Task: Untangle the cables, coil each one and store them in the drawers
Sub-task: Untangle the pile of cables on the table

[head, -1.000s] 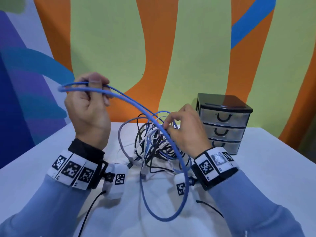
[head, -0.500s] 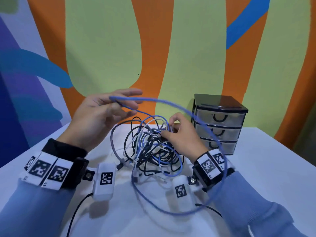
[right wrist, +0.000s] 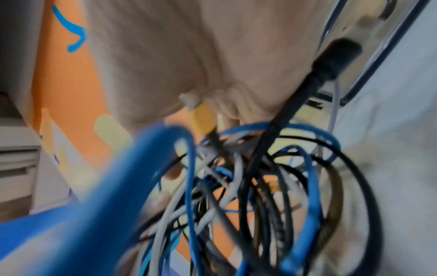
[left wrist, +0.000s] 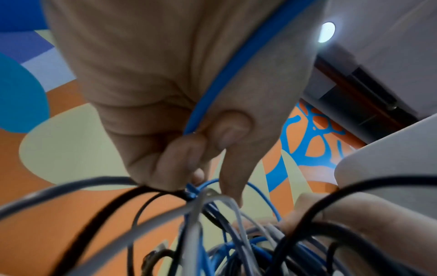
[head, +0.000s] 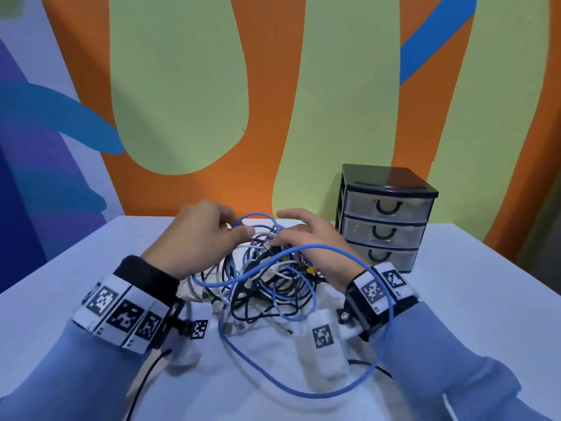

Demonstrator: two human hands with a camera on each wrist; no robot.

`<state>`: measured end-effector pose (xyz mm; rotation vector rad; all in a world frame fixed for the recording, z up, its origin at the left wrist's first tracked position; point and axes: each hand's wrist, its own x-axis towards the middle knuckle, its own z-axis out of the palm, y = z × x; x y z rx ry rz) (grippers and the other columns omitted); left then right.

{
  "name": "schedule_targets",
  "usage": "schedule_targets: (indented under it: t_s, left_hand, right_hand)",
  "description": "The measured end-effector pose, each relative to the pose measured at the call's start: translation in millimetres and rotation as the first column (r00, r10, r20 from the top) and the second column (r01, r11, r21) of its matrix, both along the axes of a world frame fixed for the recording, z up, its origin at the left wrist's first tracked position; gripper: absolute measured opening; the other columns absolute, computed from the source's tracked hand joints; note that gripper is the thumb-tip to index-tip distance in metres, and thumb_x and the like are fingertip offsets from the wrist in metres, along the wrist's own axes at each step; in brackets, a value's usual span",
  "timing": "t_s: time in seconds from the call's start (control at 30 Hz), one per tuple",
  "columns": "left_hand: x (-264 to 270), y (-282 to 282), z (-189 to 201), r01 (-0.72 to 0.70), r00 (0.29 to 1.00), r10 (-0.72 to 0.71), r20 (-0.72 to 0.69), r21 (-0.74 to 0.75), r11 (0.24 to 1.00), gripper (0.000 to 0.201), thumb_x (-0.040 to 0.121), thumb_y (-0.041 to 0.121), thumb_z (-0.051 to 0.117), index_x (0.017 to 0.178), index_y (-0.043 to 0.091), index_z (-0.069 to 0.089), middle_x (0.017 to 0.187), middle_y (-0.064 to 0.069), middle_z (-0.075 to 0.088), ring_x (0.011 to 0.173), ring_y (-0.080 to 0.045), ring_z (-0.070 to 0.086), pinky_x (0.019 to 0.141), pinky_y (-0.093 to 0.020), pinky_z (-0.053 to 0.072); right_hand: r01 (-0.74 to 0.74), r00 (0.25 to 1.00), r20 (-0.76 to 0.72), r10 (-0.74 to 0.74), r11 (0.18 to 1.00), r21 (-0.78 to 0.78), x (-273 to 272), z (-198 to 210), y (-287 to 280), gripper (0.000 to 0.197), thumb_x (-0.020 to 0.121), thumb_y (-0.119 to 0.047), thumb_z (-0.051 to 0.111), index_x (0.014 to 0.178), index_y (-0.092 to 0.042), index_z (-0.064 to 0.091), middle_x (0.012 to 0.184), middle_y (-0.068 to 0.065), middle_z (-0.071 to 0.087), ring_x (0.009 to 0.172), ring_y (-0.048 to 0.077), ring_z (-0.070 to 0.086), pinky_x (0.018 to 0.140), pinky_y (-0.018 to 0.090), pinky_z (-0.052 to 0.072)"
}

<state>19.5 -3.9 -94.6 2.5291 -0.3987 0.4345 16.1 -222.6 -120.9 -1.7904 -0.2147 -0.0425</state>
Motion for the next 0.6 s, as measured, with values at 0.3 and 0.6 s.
schedule_targets:
  t_s: [0.3,0.6]
  left_hand:
    - [8.4,10.4,-2.7,0.085,0.996,-0.081,0.037,-0.103,0.991,0.022,0.096,0.037,0.075,0.077,0.028,0.070,0.070,0.007,0.062,0.067,-0.017,0.057,0.071,-0.038,0.048]
    - [18.2,11.5,-6.5,0.200,0.970,-0.155,0.189,-0.249,0.948,0.012,0.105,0.026,0.062,0.094,0.032,0.065,0.093,-0.001,0.057,0.084,-0.026,0.057,0.073,-0.047,0.046]
  right_hand:
    - [0.022,0.996,-0.084,-0.027,0.998,-0.064,9.6,-7.1,-19.7,0.018,0.097,0.003,0.066,0.113,-0.005,0.069,0.107,0.018,0.069,0.071,0.017,0.066,0.056,0.027,0.056]
    - [-0.129,0.992,-0.058,0.116,0.931,-0.341,12.7,-14.0,-22.4,0.017,0.109,-0.021,0.052,0.104,-0.009,0.063,0.077,0.009,0.065,0.060,0.015,0.056,0.058,0.027,0.048]
